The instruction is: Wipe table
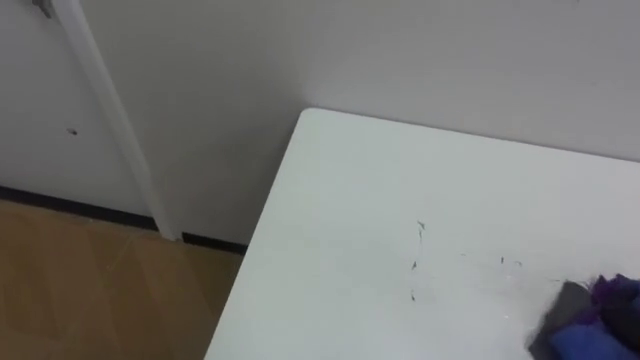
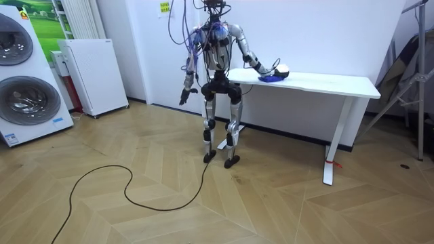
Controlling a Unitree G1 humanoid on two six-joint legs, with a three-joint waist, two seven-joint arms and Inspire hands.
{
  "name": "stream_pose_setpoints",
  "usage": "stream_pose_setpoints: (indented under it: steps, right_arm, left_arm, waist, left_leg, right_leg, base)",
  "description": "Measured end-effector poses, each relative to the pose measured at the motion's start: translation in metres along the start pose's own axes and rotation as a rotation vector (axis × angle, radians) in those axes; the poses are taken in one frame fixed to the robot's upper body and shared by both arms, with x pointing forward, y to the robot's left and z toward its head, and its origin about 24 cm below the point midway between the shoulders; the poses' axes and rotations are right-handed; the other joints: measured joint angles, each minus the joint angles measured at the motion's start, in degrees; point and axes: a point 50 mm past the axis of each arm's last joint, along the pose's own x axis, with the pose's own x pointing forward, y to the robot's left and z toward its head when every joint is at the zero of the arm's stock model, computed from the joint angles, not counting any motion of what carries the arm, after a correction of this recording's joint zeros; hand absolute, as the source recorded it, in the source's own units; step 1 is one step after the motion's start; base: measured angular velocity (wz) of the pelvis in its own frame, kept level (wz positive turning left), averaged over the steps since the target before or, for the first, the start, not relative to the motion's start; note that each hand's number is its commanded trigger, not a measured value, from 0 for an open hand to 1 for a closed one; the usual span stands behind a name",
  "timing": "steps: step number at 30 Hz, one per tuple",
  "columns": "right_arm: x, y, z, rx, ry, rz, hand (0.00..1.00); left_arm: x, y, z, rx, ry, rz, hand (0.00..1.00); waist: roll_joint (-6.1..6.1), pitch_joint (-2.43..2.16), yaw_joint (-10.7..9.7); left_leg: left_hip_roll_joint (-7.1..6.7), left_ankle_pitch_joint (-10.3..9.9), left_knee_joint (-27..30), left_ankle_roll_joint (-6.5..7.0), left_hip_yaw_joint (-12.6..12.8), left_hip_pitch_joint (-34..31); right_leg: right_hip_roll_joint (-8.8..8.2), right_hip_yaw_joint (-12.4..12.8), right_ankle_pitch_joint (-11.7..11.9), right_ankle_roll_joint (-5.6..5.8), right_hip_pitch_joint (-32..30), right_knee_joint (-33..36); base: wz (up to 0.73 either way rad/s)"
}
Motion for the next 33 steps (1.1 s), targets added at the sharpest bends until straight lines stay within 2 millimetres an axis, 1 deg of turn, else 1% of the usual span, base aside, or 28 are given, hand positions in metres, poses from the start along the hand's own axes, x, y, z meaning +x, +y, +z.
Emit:
stream_pose_setpoints:
  steps: [2,4,5,6,7,8,9,10,11,12,13,14,15,16,17,18,19,20,21,23,26,27,28,30,31,32,33]
  right_arm:
    - [0.003,-0.001,0.006,0.001,-0.009,-0.003,1.00]
    - [0.004,0.000,0.009,-0.026,-0.025,-0.001,1.00]
    - [0.005,0.001,0.017,-0.041,-0.048,0.002,1.00]
    - [0.006,0.004,0.025,-0.049,-0.070,0.009,1.00]
    - [0.007,0.005,0.030,-0.051,-0.084,0.012,1.00]
    - [0.007,0.008,0.040,-0.054,-0.119,0.020,1.00]
    - [0.007,0.012,0.053,-0.053,-0.169,0.039,1.00]
    - [0.006,0.014,0.061,-0.061,-0.204,0.050,1.00]
    - [0.005,0.017,0.077,-0.088,-0.281,0.065,1.00]
    - [0.004,0.020,0.098,-0.114,-0.377,0.077,1.00]
    - [0.003,0.022,0.109,-0.130,-0.429,0.083,1.00]
    - [0.001,0.028,0.130,-0.162,-0.530,0.104,1.00]
    - [-0.001,0.031,0.152,-0.181,-0.616,0.117,1.00]
    - [-0.002,0.032,0.163,-0.187,-0.656,0.119,1.00]
    - [-0.006,0.035,0.185,-0.192,-0.728,0.126,1.00]
    - [-0.007,0.036,0.198,-0.193,-0.770,0.140,1.00]
    - [-0.008,0.037,0.203,-0.192,-0.783,0.149,1.00]
    - [-0.006,0.037,0.212,-0.178,-0.792,0.156,1.00]
    - [-0.003,0.036,0.219,-0.176,-0.797,0.156,1.00]
    - [0.002,0.035,0.222,-0.172,-0.780,0.158,1.00]
    - [0.004,0.037,0.217,-0.147,-0.754,0.162,1.00]
    - [0.005,0.037,0.215,-0.115,-0.737,0.162,1.00]
    - [0.006,0.036,0.214,-0.101,-0.728,0.162,1.00]
    - [0.007,0.036,0.206,-0.074,-0.702,0.166,1.00]
    - [0.009,0.035,0.199,-0.058,-0.676,0.159,1.00]
    - [0.009,0.036,0.183,-0.053,-0.634,0.156,1.00]
    - [0.010,0.036,0.171,-0.033,-0.586,0.154,1.00]
  left_arm:
    - [0.000,-0.001,0.000,0.002,-0.001,-0.012,0.00]
    - [-0.001,-0.003,0.000,0.005,-0.002,-0.030,0.00]
    - [-0.002,-0.006,0.000,0.021,-0.005,-0.041,0.00]
    - [-0.003,-0.010,0.001,0.039,-0.013,-0.055,0.00]
    - [-0.003,-0.012,0.003,0.043,-0.019,-0.062,0.00]
    - [-0.002,-0.016,0.008,0.056,-0.035,-0.074,0.00]
    - [-0.002,-0.019,0.012,0.077,-0.043,-0.089,0.00]
    - [-0.002,-0.021,0.015,0.083,-0.051,-0.094,0.00]
    - [-0.001,-0.022,0.020,0.085,-0.066,-0.101,0.00]
    - [-0.001,-0.024,0.024,0.094,-0.078,-0.111,0.00]
    - [-0.001,-0.025,0.026,0.097,-0.082,-0.116,0.00]
    - [-0.001,-0.026,0.029,0.106,-0.093,-0.122,0.00]
    - [-0.002,-0.028,0.031,0.117,-0.103,-0.132,0.00]
    - [-0.002,-0.029,0.031,0.126,-0.106,-0.138,0.00]
    - [-0.002,-0.030,0.031,0.138,-0.108,-0.148,0.00]
    - [-0.002,-0.031,0.032,0.137,-0.111,-0.155,0.00]
    - [-0.002,-0.031,0.032,0.132,-0.110,-0.158,0.00]
    - [-0.002,-0.032,0.035,0.141,-0.118,-0.165,0.00]
    - [-0.003,-0.034,0.032,0.152,-0.113,-0.175,0.00]
    - [-0.004,-0.035,0.031,0.159,-0.107,-0.185,0.00]
    - [-0.003,-0.034,0.032,0.157,-0.108,-0.192,0.00]
    - [-0.002,-0.033,0.037,0.152,-0.123,-0.187,0.00]
    - [-0.002,-0.032,0.038,0.150,-0.124,-0.186,0.00]
    - [0.000,-0.029,0.045,0.139,-0.150,-0.174,0.00]
    - [0.001,-0.025,0.048,0.132,-0.163,-0.162,0.00]
    - [0.002,-0.022,0.049,0.129,-0.168,-0.151,0.00]
    - [0.003,-0.018,0.047,0.133,-0.163,-0.139,0.00]
  waist:
    - [-0.02,0.05,0.09]
    - [-0.08,0.17,0.76]
    - [0.21,0.19,0.91]
    - [0.23,0.33,1.35]
    - [0.32,0.36,1.78]
    - [0.60,0.45,2.48]
    - [0.61,0.70,2.53]
    - [0.55,0.73,2.69]
    - [0.55,0.73,3.42]
    - [0.65,0.89,4.18]
    - [0.83,1.00,4.55]
    - [1.08,1.34,5.68]
    - [1.07,1.43,6.83]
    - [1.06,1.40,7.35]
    - [1.19,1.77,7.90]
    - [1.22,1.81,8.61]
    - [1.15,1.79,9.11]
    - [0.96,1.77,9.94]
    - [0.84,1.77,10.48]
    - [0.60,1.75,10.46]
    - [0.40,1.63,10.22]
    - [0.44,1.64,10.02]
    - [0.46,1.64,10.01]
    - [0.52,1.57,9.15]
    - [0.50,1.49,8.31]
    - [0.56,1.38,7.57]
    - [0.55,1.16,6.59]
  left_leg:
    - [-0.05,-0.01,0.38,0.00,-0.10,-0.25]
    - [-0.04,-0.07,0.65,-0.03,0.04,-0.39]
    - [0.05,-0.07,0.69,-0.03,0.44,-0.25]
    - [0.26,-0.10,0.61,-0.08,1.12,-0.14]
    - [0.30,-0.15,0.63,-0.16,1.29,-0.23]
    - [0.30,-0.16,0.65,-0.21,1.75,-0.51]
    - [0.27,-0.13,0.86,-0.26,1.56,-0.99]
    - [0.27,-0.09,0.89,-0.32,1.52,-1.18]
    - [0.32,-0.02,0.84,-0.42,1.49,-1.46]
    - [0.37,0.07,0.68,-0.53,1.50,-1.60]
    - [0.42,0.10,0.65,-0.58,1.51,-1.59]
    - [0.48,0.13,0.67,-0.63,1.51,-1.66]
    - [0.49,0.16,0.75,-0.66,1.43,-2.23]
    - [0.47,0.19,0.85,-0.68,1.25,-2.42]
    - [0.31,0.20,0.92,-0.69,0.48,-2.99]
    - [0.26,0.36,1.02,-0.65,-0.25,-3.32]
    - [0.27,0.45,1.01,-0.62,-0.50,-3.67]
    - [0.17,0.59,1.01,-0.58,-1.26,-4.39]
    - [0.07,0.62,1.10,-0.57,-2.01,-4.87]
    - [0.01,0.63,1.05,-0.56,-3.09,-5.10]
    - [0.05,0.63,1.02,-0.57,-3.53,-5.05]
    - [0.04,0.63,0.99,-0.57,-3.21,-5.03]
    - [0.04,0.63,0.94,-0.57,-3.06,-5.03]
    - [-0.08,0.63,0.82,-0.56,-3.16,-5.07]
    - [-0.25,0.63,0.79,-0.56,-3.07,-4.98]
    - [-0.29,0.63,0.79,-0.56,-2.82,-4.69]
    - [-0.34,0.63,0.80,-0.56,-2.55,-4.53]
  right_leg:
    - [-0.03,-0.08,-0.01,-0.01,-0.02,0.01]
    - [-0.03,0.07,-0.04,-0.01,-0.12,0.05]
    - [0.04,0.46,-0.04,-0.02,-0.17,0.12]
    - [0.22,1.28,-0.02,-0.07,-0.50,0.14]
    - [0.30,1.61,0.04,-0.16,-0.87,0.27]
    - [0.45,1.86,0.28,-0.41,-0.98,0.28]
    - [0.58,1.73,0.50,-0.55,-1.18,0.20]
    - [0.62,1.74,0.55,-0.61,-1.41,0.25]
    - [0.65,1.74,0.58,-0.67,-2.00,0.60]
    - [0.65,1.64,0.46,-0.83,-2.58,1.16]
    - [0.69,1.66,0.44,-0.86,-2.67,1.23]
    - [0.72,1.68,0.39,-0.96,-2.93,1.37]
    - [0.70,1.59,0.36,-1.01,-3.50,1.51]
    - [0.68,1.46,0.35,-1.02,-3.64,1.55]
    - [0.58,0.97,0.16,-0.97,-3.81,1.57]
    - [0.34,0.16,-0.12,-0.88,-4.52,1.65]
    - [0.19,-0.26,-0.25,-0.84,-4.74,1.72]
    - [-0.06,-1.00,-0.48,-0.78,-5.34,2.06]
    - [-0.11,-1.46,-0.48,-0.78,-5.44,1.96]
    - [-0.11,-1.58,-0.47,-0.77,-5.28,2.03]
    - [-0.06,-1.68,-0.48,-0.77,-4.95,2.00]
    - [-0.13,-1.62,-0.48,-0.77,-4.98,1.97]
    - [-0.16,-1.61,-0.48,-0.77,-5.03,1.94]
    - [-0.15,-1.63,-0.47,-0.76,-4.78,1.45]
    - [-0.21,-1.55,-0.47,-0.76,-4.28,0.95]
    - [-0.26,-1.54,-0.46,-0.75,-3.97,0.91]
    - [-0.32,-1.60,-0.46,-0.75,-3.66,0.95]
  base:
    - [0.02]
    - [-0.03]
    - [-0.21]
    - [-0.29]
    - [-0.37]
    - [-0.24]
    - [-0.14]
    - [-0.04]
    - [-0.09]
    - [-0.12]
    - [-0.09]
    - [0.00]
    - [0.00]
    - [0.16]
    - [0.31]
    - [0.40]
    - [0.44]
    - [0.39]
    - [0.38]
    - [0.34]
    - [0.13]
    - [0.00]
    - [0.00]
    - [0.06]
    - [0.16]
    - [0.17]
    - [0.09]
